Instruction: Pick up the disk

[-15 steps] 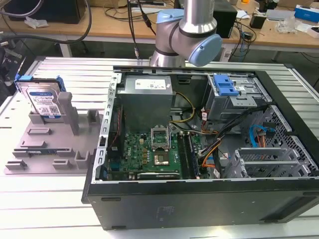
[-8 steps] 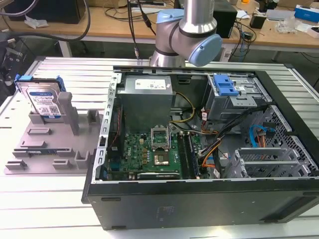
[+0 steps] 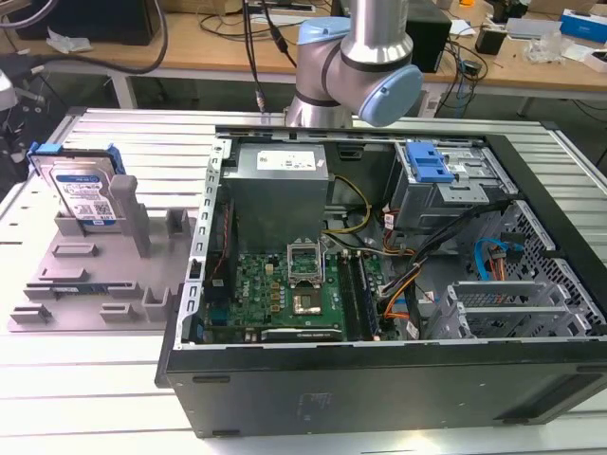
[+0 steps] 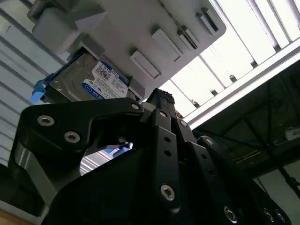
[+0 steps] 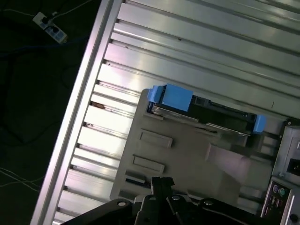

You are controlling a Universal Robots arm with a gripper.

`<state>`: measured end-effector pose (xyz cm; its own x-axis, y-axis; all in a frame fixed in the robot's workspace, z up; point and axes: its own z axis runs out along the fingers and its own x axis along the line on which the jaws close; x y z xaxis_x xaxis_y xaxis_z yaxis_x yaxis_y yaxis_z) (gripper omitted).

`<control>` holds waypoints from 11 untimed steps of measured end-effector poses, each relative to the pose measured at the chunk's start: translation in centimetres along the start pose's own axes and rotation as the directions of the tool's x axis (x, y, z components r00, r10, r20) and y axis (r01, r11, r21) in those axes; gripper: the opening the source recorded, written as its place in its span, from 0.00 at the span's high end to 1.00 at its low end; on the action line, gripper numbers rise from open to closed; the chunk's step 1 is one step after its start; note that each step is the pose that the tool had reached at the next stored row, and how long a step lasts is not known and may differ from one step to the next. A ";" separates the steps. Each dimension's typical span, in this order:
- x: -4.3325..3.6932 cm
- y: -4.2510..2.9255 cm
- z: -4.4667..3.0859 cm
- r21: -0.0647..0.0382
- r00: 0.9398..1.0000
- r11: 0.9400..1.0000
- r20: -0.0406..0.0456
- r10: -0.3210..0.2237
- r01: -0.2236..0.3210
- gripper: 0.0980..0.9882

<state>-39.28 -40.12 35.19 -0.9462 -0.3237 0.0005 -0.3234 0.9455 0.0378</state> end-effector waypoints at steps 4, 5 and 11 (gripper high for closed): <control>-0.09 -0.03 0.02 0.000 0.996 0.996 -0.003 -0.084 0.084 0.99; -0.10 -0.03 0.02 0.000 0.993 0.993 -0.004 -0.115 0.115 0.99; -0.18 -0.06 0.04 -0.002 0.956 0.956 -0.011 -0.292 0.292 0.99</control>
<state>-39.10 -40.12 35.15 -0.8102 -0.5861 0.0005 -0.5857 0.8096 0.0379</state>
